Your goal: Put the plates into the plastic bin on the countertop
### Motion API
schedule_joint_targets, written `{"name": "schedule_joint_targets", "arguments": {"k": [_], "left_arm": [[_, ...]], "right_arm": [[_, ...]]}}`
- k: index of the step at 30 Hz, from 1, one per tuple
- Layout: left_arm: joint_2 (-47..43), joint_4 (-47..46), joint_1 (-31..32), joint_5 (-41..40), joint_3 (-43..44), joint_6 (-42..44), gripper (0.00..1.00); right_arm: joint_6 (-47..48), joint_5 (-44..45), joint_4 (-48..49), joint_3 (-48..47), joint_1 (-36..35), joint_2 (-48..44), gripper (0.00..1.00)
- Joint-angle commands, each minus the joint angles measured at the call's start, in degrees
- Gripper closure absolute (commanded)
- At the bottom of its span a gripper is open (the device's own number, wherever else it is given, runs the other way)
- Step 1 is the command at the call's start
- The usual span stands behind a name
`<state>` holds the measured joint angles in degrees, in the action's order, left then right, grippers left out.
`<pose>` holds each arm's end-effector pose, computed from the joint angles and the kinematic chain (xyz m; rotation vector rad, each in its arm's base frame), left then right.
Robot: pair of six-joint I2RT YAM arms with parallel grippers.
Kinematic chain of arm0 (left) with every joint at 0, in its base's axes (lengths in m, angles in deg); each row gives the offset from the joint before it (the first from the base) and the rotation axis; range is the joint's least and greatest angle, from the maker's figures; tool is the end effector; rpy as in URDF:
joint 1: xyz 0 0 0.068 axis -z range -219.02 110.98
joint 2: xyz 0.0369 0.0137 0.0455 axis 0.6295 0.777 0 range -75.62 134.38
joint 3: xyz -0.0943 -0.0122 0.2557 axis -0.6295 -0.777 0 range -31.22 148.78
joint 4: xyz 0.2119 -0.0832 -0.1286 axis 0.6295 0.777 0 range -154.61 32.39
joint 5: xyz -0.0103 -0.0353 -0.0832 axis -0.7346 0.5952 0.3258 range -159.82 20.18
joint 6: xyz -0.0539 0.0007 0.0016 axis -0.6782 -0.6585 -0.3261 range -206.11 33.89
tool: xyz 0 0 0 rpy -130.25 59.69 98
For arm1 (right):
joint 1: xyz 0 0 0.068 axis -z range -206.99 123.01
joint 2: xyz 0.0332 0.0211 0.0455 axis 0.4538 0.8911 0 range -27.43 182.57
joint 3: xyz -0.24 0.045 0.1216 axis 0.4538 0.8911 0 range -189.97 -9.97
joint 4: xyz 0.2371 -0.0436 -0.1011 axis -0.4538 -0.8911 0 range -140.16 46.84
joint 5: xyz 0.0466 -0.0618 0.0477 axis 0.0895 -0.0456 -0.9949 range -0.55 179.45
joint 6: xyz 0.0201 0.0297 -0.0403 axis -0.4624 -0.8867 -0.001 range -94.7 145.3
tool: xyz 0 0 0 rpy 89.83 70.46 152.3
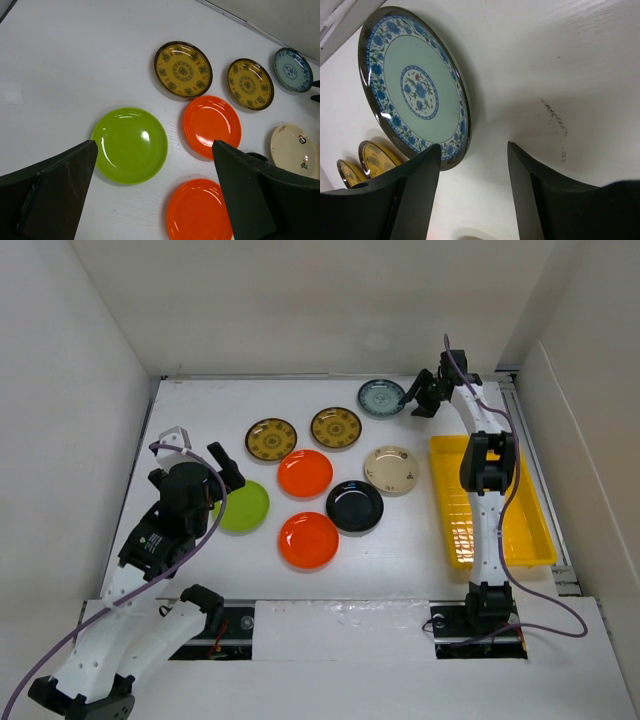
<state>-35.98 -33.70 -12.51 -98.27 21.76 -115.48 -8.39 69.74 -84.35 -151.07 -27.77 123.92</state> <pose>0.1343 -0.0482 0.3650 -0.3819 1.8049 -0.2159 0.5702 0.0196 0.1714 0.5660 2.4556 0.6780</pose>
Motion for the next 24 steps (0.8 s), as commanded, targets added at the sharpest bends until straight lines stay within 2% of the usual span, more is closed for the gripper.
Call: {"name": "schedule_joint_targets", "arguments": {"k": [1,5,7,11,20,22,23,24], "left_arm": [[0.18,-2.09,-0.40,0.23,0.20,0.71,0.00],[0.18,-2.09,-0.40,0.23,0.20,0.71,0.00],[0.18,-2.09,-0.40,0.76,0.20,1.24,0.00],[-0.35,-2.09,-0.40,0.76,0.20,1.24,0.00],[-0.87,-2.62,-0.40,1.29,0.20,1.24,0.00],[-0.88,-2.62,-0.40,1.82,0.20,1.24,0.00],[-0.88,-2.62,-0.40,1.82,0.20,1.24,0.00],[-0.88,-2.62,-0.40,1.82,0.20,1.24,0.00]], "right_arm": [[-0.23,-1.65,-0.21,-2.87,0.07,1.05,0.39],[-2.34,-2.35,1.63,-2.87,-0.45,1.76,0.46],[-3.74,-2.36,2.16,-2.87,-0.45,2.28,0.55],[-5.76,-2.88,3.30,-2.87,-0.45,2.90,0.59],[-10.86,-4.64,6.74,-1.03,-0.45,3.95,0.83],[-11.92,-5.16,8.05,-0.06,-0.45,3.95,0.83],[-12.44,-5.17,9.79,1.95,-0.45,3.95,0.86],[-13.93,-5.17,10.86,3.01,-0.45,3.17,0.95]]}}
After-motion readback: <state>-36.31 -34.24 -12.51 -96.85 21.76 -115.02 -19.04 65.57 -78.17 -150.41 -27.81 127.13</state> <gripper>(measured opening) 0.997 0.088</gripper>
